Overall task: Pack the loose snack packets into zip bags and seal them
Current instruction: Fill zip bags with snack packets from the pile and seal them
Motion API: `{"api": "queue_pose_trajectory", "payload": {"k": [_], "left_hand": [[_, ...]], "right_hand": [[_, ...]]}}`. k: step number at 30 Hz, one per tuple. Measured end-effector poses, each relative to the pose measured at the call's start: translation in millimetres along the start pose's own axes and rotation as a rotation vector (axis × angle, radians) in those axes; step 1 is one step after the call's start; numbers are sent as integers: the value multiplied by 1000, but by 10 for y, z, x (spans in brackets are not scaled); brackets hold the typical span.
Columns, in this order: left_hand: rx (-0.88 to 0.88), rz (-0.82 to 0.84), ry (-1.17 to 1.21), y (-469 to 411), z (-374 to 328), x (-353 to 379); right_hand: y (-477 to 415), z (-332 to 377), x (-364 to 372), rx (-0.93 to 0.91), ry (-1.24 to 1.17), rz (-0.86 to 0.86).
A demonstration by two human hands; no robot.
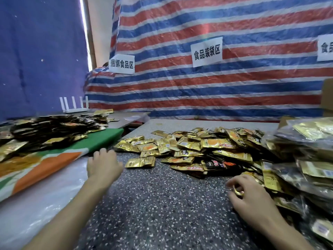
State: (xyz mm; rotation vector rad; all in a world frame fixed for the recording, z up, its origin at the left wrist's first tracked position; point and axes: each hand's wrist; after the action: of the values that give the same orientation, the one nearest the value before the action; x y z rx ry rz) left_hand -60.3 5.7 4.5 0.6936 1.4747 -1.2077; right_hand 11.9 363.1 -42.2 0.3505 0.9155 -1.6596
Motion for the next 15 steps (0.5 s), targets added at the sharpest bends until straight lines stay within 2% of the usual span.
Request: {"api": "queue_pose_trajectory", "payload": {"k": [3,9,15], "left_hand": [[-95,162,-117,-55,403,252],[-147,-21,2,33,626,421],[-152,-231,205,44,241,124]], "right_hand": [[29,-6,-9,96,138,117],[97,60,-29,137,169,172],[96,91,-12,139,142,120]]}}
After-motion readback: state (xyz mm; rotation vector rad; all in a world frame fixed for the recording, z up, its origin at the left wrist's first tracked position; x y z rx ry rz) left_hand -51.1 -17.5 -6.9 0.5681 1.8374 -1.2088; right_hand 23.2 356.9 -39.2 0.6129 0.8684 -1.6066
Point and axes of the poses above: each hand's wrist, its own y-axis away from the middle knuckle, its own x-axis out of the palm, z = x × y, and after that the axes turned 12 degrees about -y, right-handed
